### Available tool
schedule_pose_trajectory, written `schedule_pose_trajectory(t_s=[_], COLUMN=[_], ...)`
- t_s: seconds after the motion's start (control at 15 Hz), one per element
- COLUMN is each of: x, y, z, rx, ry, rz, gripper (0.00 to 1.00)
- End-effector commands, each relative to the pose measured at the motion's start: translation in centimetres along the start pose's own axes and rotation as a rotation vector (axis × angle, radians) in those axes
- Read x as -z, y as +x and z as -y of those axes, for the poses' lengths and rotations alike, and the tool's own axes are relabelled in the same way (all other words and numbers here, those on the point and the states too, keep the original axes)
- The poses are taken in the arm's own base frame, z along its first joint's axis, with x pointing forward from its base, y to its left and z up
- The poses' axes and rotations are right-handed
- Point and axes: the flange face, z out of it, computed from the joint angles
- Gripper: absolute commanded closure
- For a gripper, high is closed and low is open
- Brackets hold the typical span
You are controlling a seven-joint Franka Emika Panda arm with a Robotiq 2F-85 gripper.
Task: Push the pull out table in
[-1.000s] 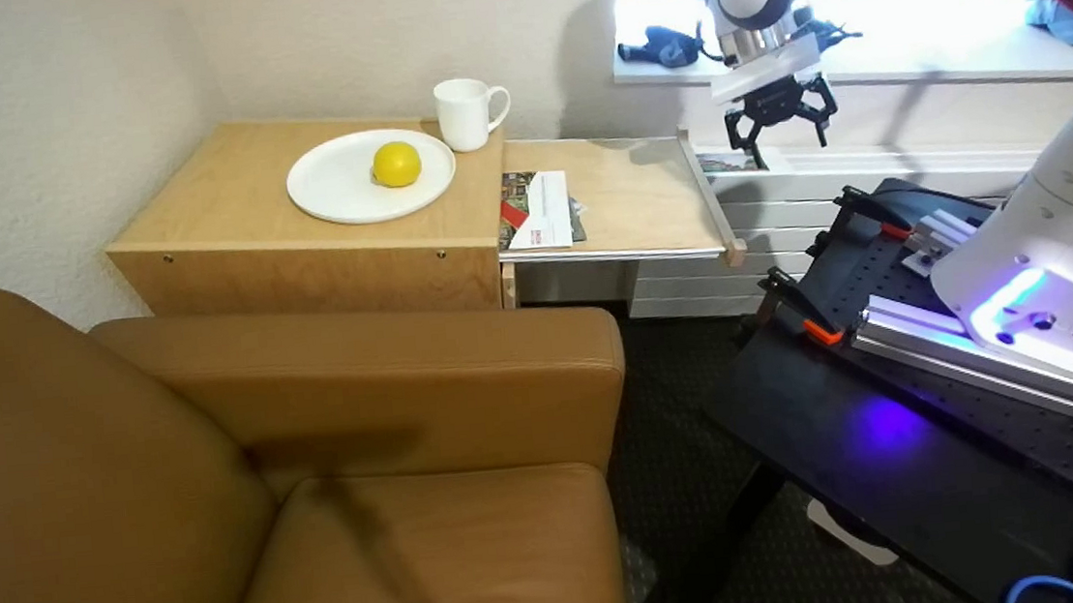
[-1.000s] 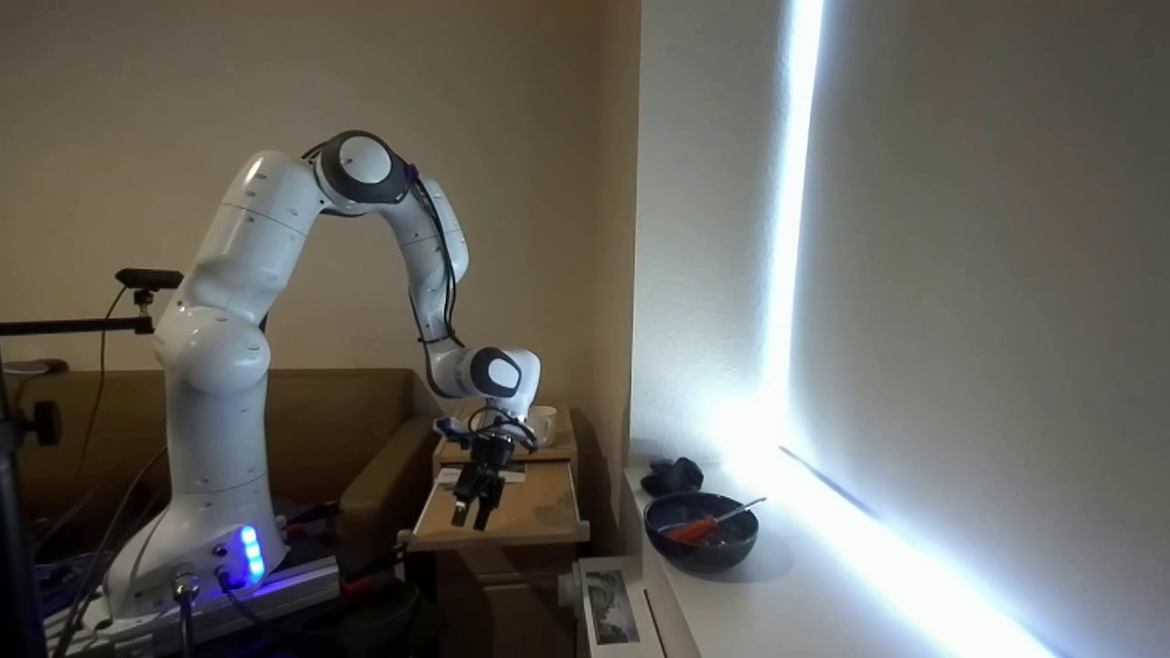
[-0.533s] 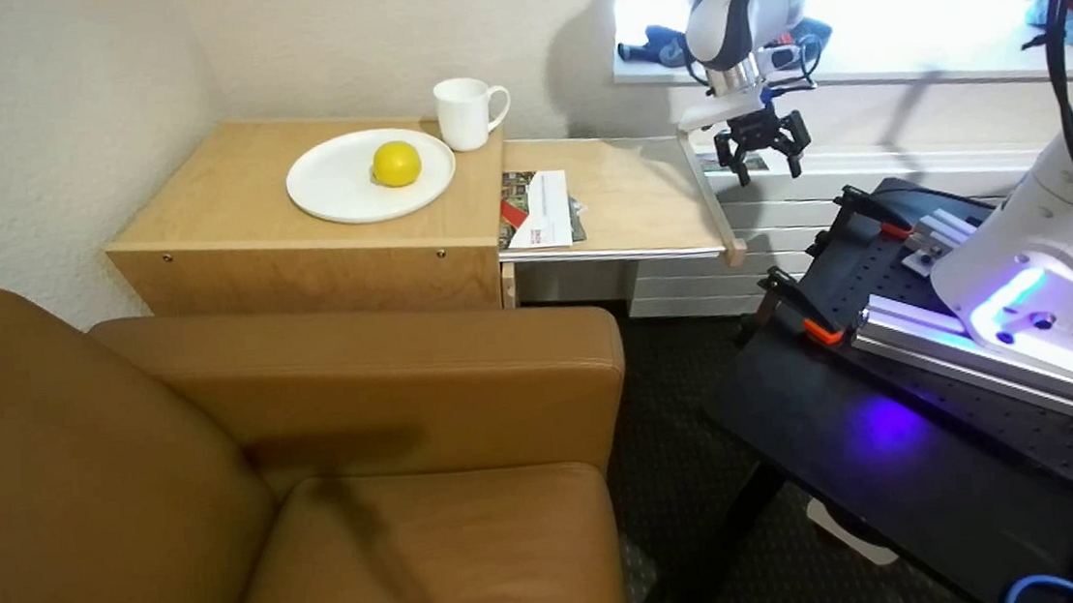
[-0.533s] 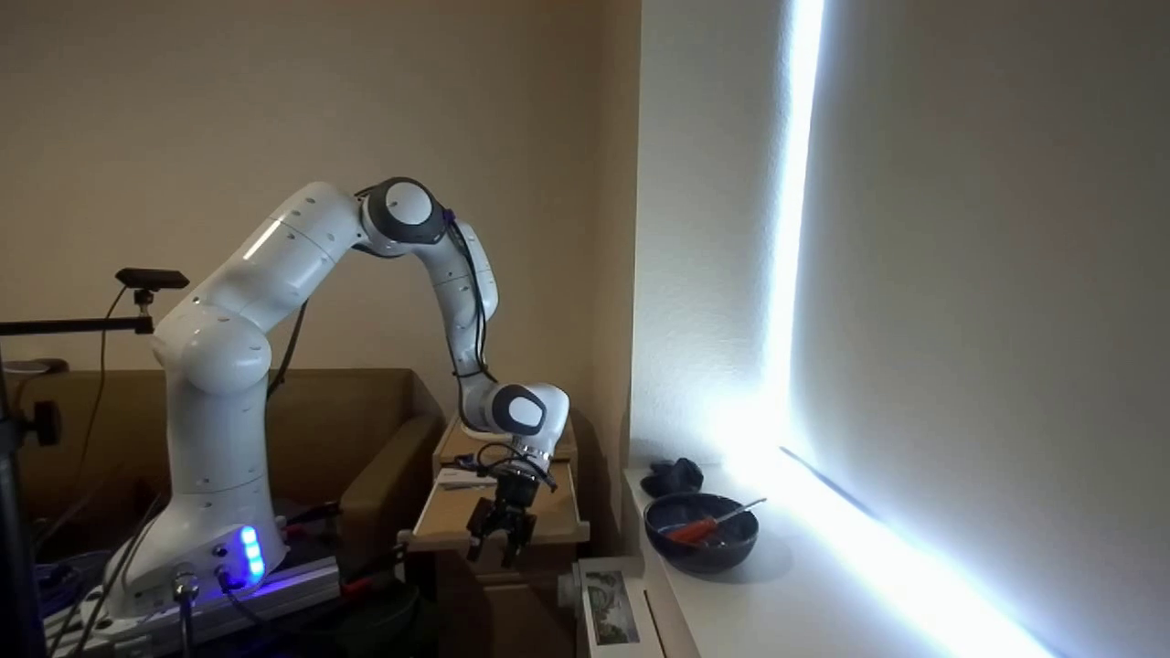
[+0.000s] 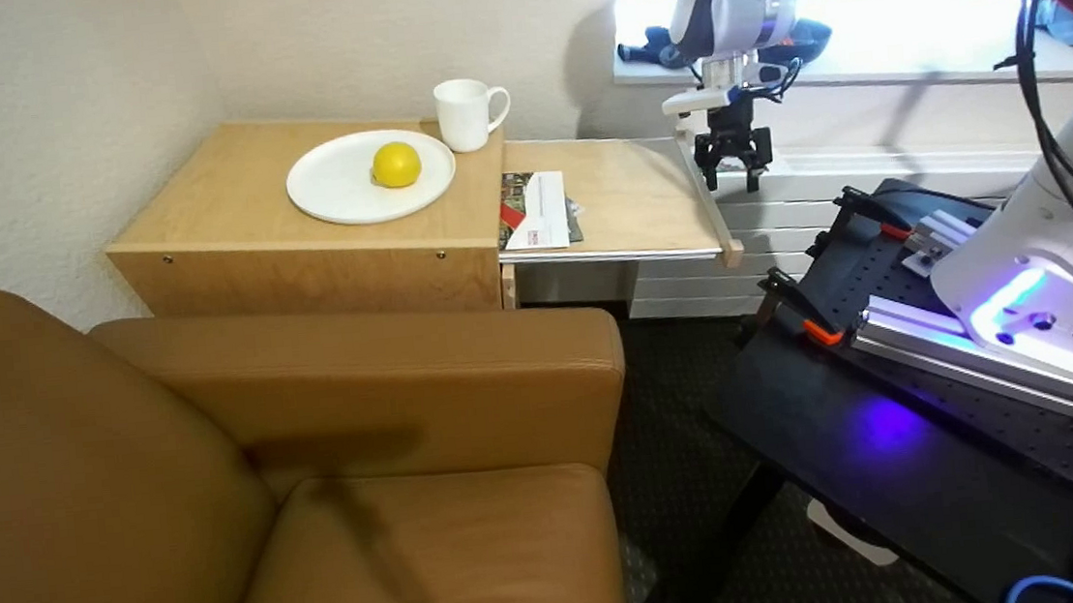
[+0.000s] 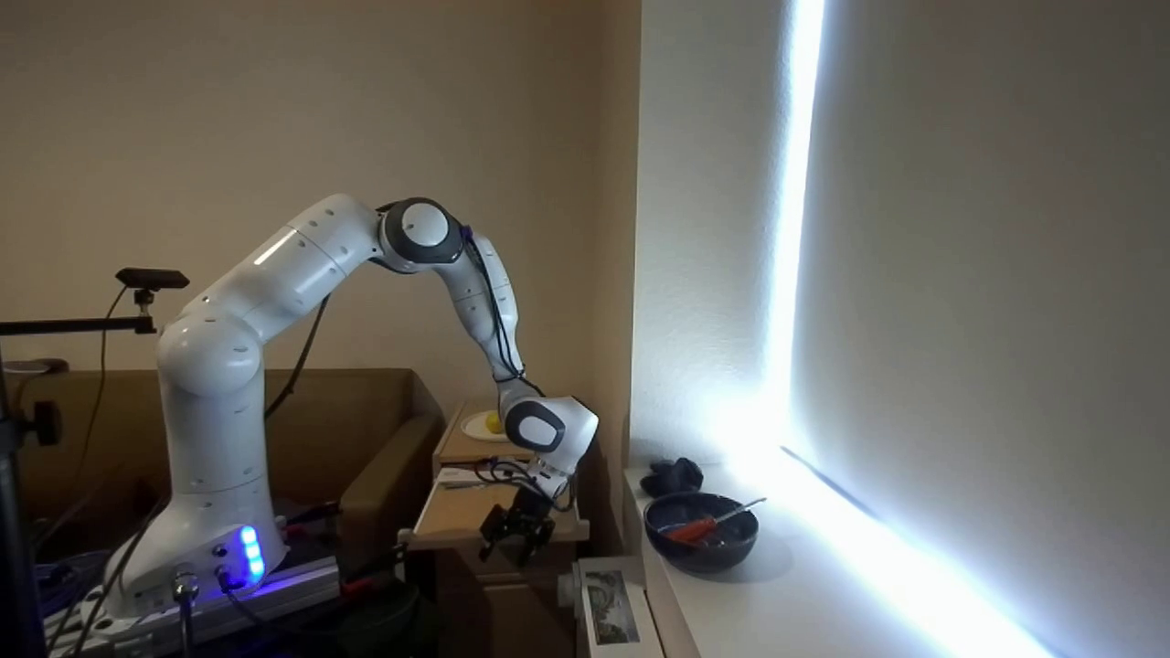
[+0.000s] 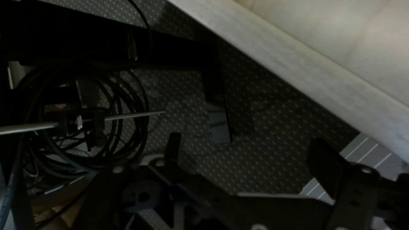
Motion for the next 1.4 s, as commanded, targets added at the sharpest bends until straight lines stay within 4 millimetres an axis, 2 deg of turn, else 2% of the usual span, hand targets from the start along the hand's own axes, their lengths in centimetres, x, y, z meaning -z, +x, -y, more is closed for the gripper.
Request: schedule_pose_trajectory(t_s=[0.0,0.33,0.8,1.07,1.2,1.33], x=[0.1,-0.1,0.7,0.9,1.4,2.5], y=[-0.1,-1.7,-9.1,-13.6,-14.7,-14.7], z=[0.1,0.6,2.5,3.0,3.0,2.7], rx=[-0.002,0.007,0.026,0.095,0.124,0.146], ry=[0.004,0.026,0.162,0.170,0.180,0.187], rz=[0.021,0.005,-0.084,-0.091,-0.078,-0.024], gripper=[0.00,0.00,0.00,0.00,0.00,0.00])
